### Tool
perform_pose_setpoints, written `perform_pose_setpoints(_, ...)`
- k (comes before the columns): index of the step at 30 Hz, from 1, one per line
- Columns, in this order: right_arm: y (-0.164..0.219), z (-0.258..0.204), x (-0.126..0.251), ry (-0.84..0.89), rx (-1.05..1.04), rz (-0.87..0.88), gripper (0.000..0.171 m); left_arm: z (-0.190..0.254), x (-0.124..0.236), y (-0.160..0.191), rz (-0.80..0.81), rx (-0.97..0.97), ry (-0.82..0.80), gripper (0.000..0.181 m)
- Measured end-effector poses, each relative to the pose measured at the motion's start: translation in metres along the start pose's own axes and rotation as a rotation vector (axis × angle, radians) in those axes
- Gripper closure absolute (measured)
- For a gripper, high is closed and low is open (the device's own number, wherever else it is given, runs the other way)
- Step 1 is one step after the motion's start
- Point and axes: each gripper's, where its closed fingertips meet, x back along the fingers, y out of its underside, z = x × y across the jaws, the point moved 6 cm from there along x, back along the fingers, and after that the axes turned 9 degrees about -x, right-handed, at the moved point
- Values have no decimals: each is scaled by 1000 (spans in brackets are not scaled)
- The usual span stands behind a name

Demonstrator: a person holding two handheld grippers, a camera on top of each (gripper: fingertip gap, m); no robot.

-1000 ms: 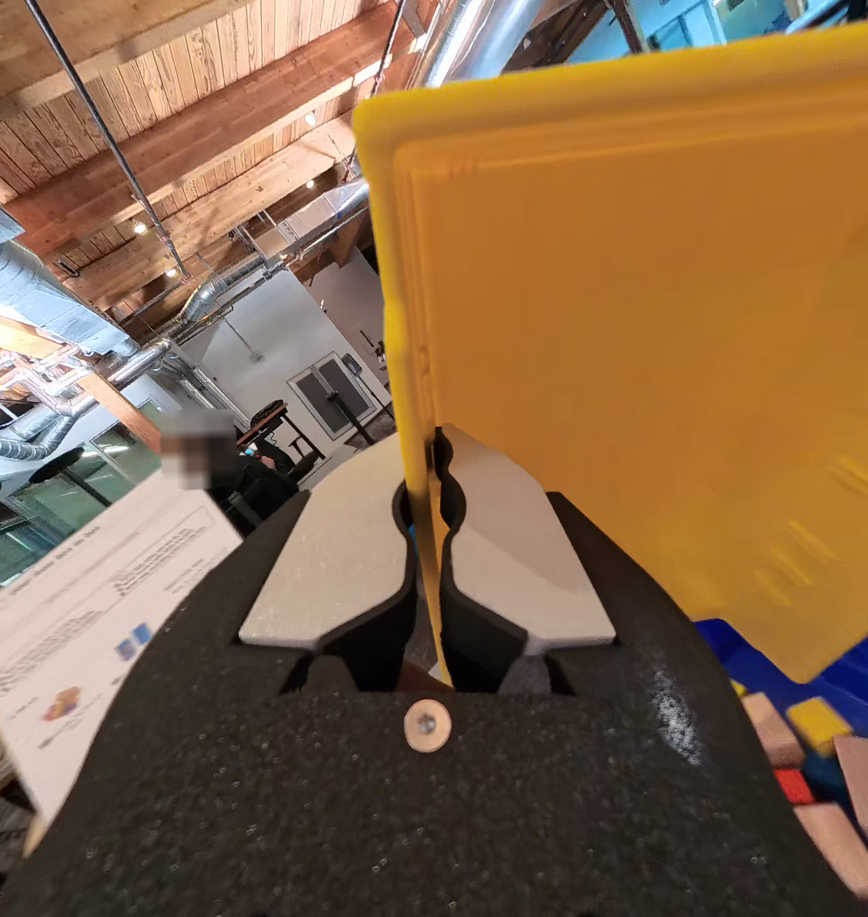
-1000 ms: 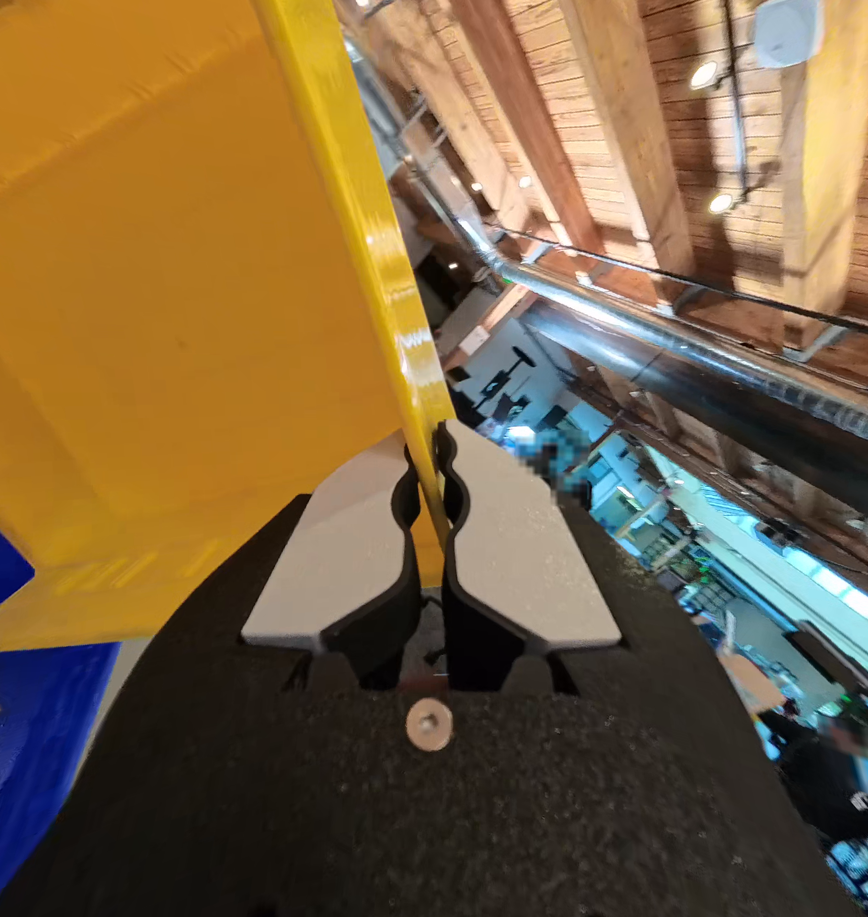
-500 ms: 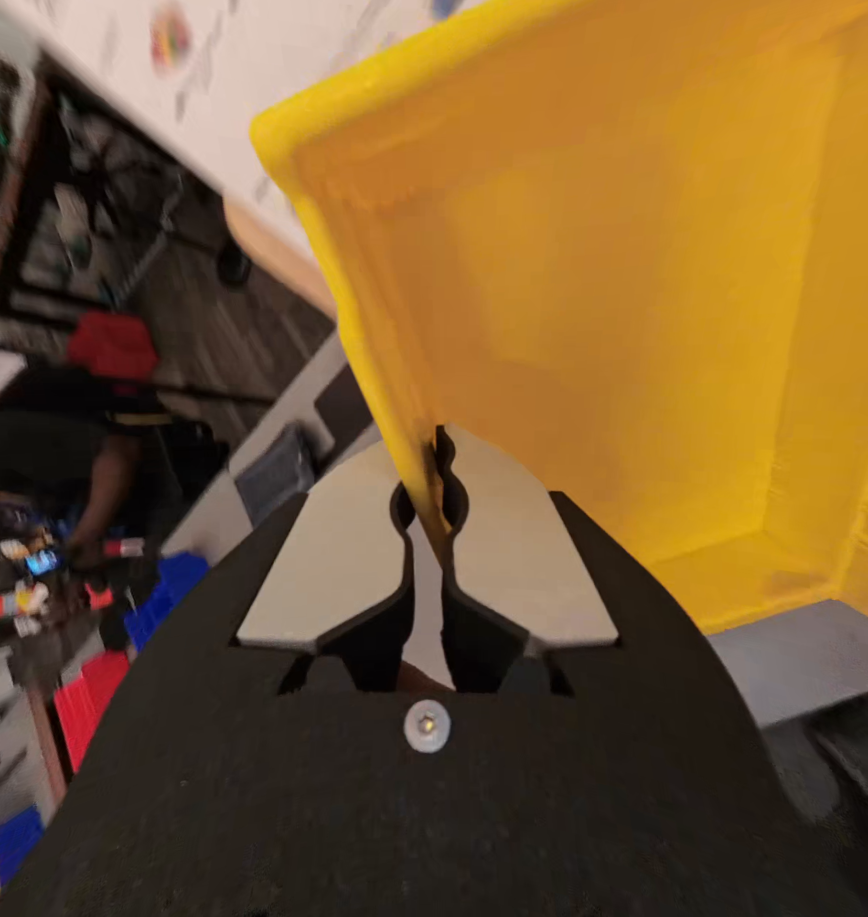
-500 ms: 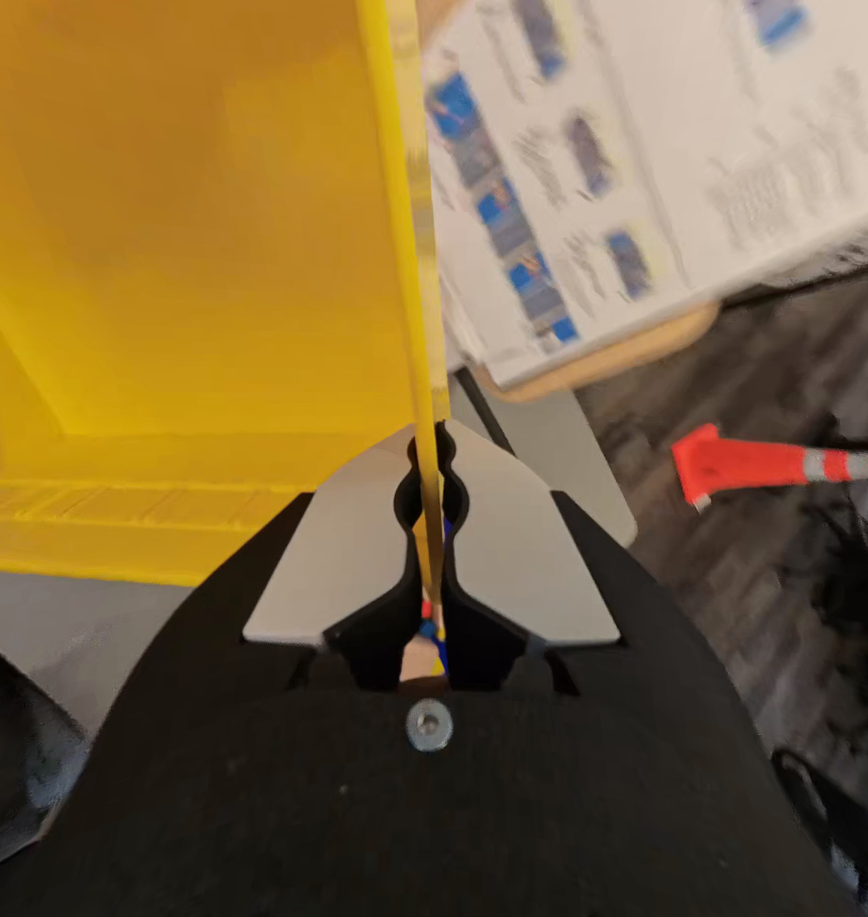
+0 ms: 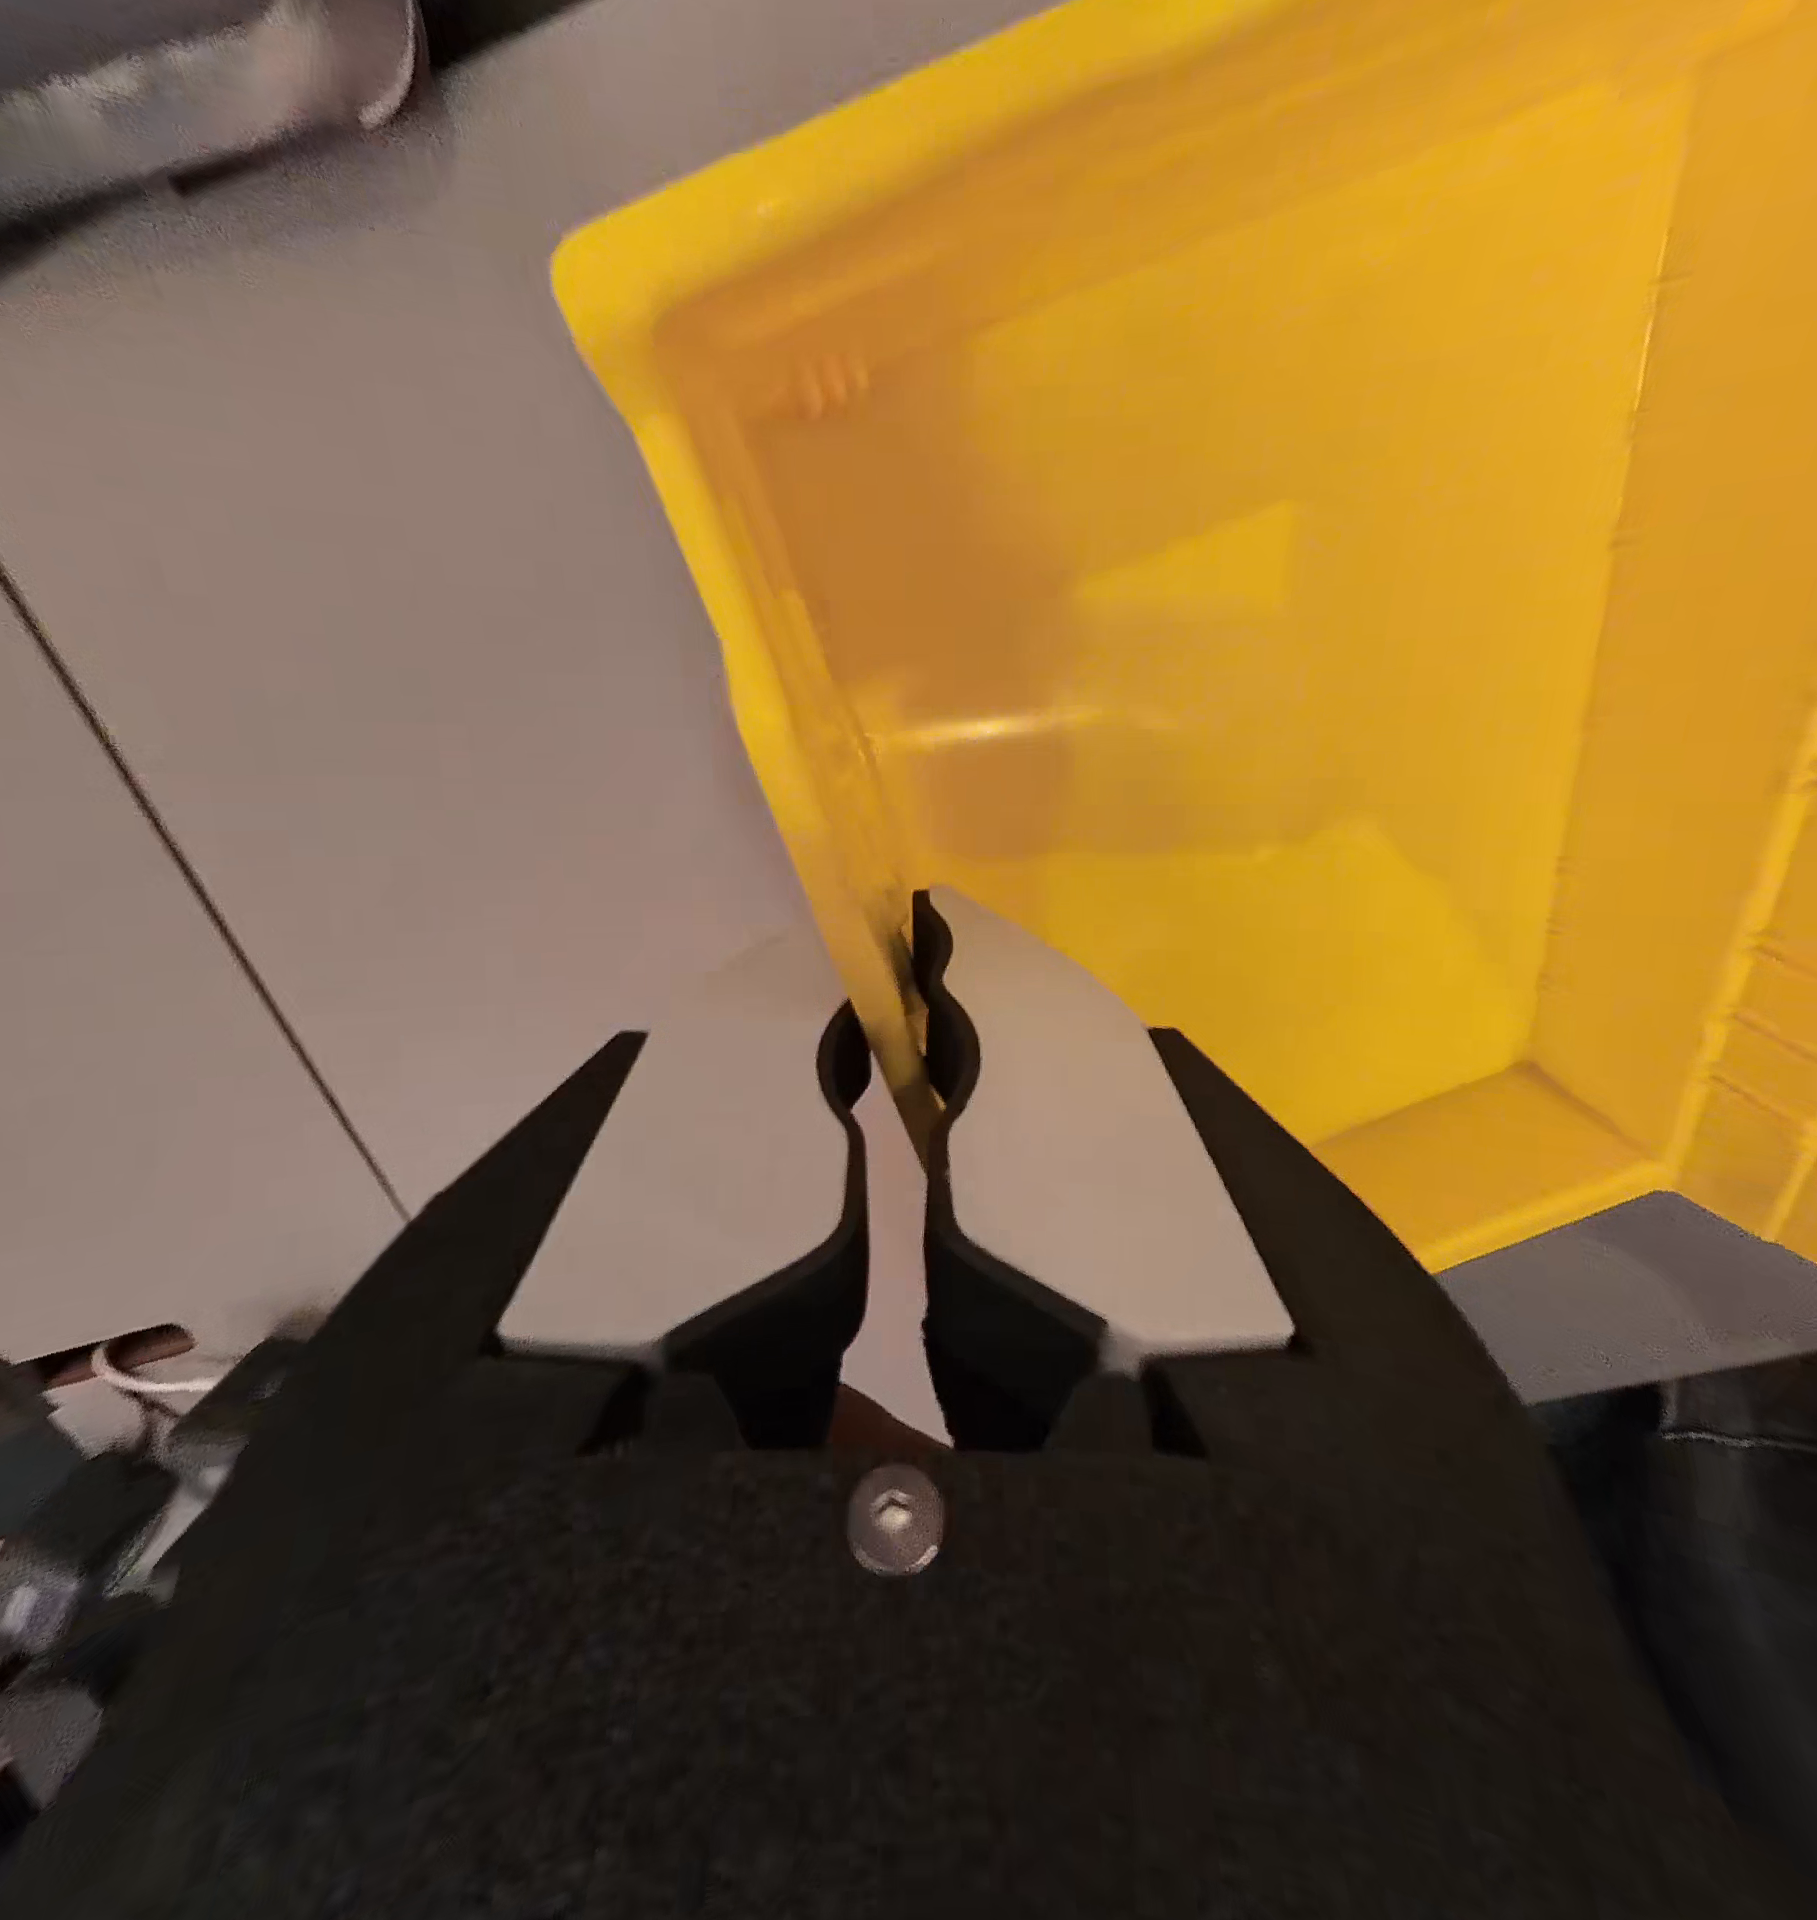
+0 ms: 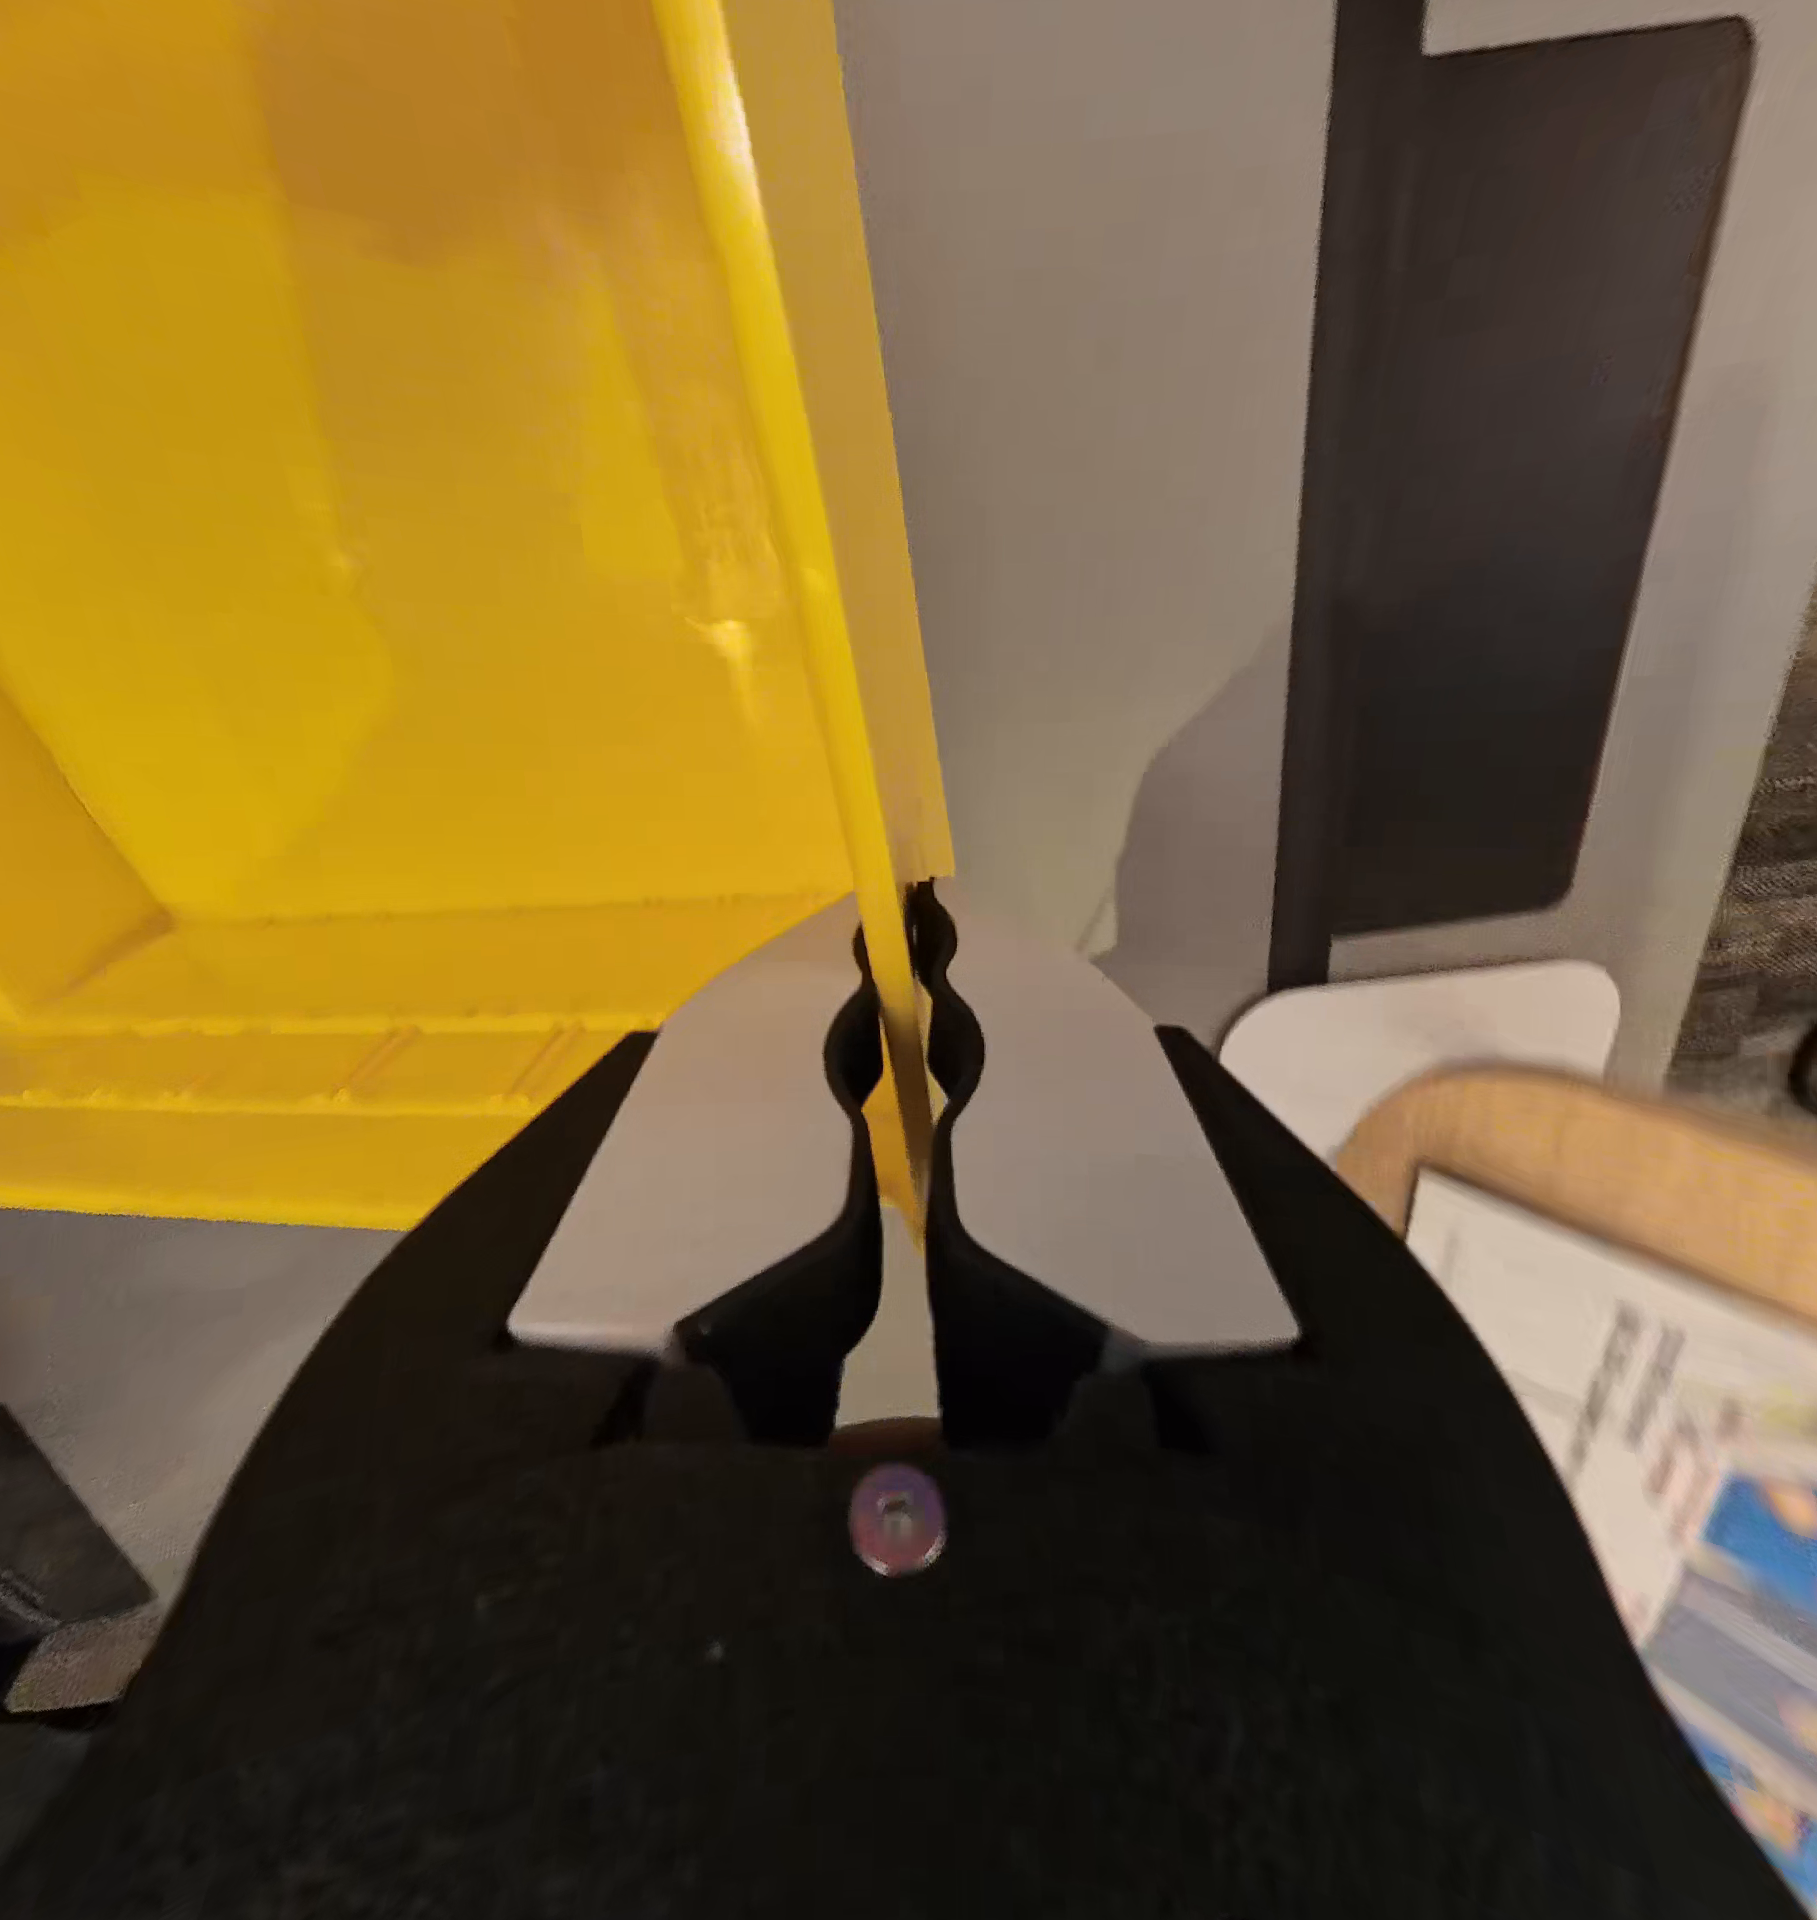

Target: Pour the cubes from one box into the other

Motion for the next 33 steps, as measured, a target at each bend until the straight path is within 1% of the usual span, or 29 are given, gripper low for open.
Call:
perform_pose_setpoints(3, -17, 9, -33, -35, 67, -36, 168, -21, -35, 6, -3, 28, 66, 176)
perform_pose_setpoints(6, -28, 16, -53, -74, 54, -55, 168, -36, -62, 8, -4, 77, 150, 177)
perform_pose_setpoints(8, -29, 22, -67, -88, 22, -81, 168, -41, -76, 4, -2, 95, 187, 177)
perform_pose_setpoints(11, -21, 26, -92, -118, -56, -85, 165, -40, -94, 0, -18, 93, 178, 177)
perform_pose_setpoints(12, -20, 26, -94, -143, -92, -78, 166, -40, -98, -1, -17, 96, 168, 177)
perform_pose_setpoints(14, -17, 28, -93, -128, -122, -65, 164, -40, -98, -4, 8, 113, 148, 177)
perform_pose_setpoints(15, -15, 29, -91, -92, -126, -59, 158, -40, -96, -6, 14, 131, 148, 177)
perform_pose_setpoints(16, -12, 32, -84, -32, -133, -35, 147, -39, -92, -7, 19, 141, 139, 177)
perform_pose_setpoints(17, -9, 35, -71, 23, -144, 23, 141, -41, -83, -9, 37, 139, 101, 169)
perform_pose_setpoints(18, -7, 36, -53, 55, -163, 110, 138, -42, -71, -11, 69, 130, 53, 157)
perform_pose_setpoints(19, -3, 34, -30, 56, -184, 215, 138, -41, -55, -12, 122, 130, 25, 153)
perform_pose_setpoints(21, 14, 30, 22, 106, -225, 454, 138, -31, -19, -10, 286, 168, 23, 152)
perform_pose_setpoints(22, 31, 24, 48, 138, -228, 553, 138, -21, -3, -5, 371, 188, 41, 152)
perform_pose_setpoints(24, 77, 2, 91, 165, -255, 715, 136, 6, 26, 12, 540, 214, 63, 152)
perform_pose_setpoints(26, 138, -33, 113, 125, -298, 845, 133, 41, 46, 37, 712, 228, 67, 151)
perform_pose_setpoints(27, 173, -49, 117, 132, -316, 887, 133, 62, 52, 53, 786, 229, 71, 151)
perform_pose_setpoints(29, 255, -75, 113, 222, -361, 898, 134, 104, 54, 85, 890, 233, 82, 151)
perform_pose_setpoints(31, 345, -92, 101, 330, -497, 898, 137, 140, 48, 117, 926, 245, 81, 151)
perform_pose_setpoints(33, 428, -111, 86, 366, -698, 893, 137, 160, 40, 146, 949, 329, 42, 151)
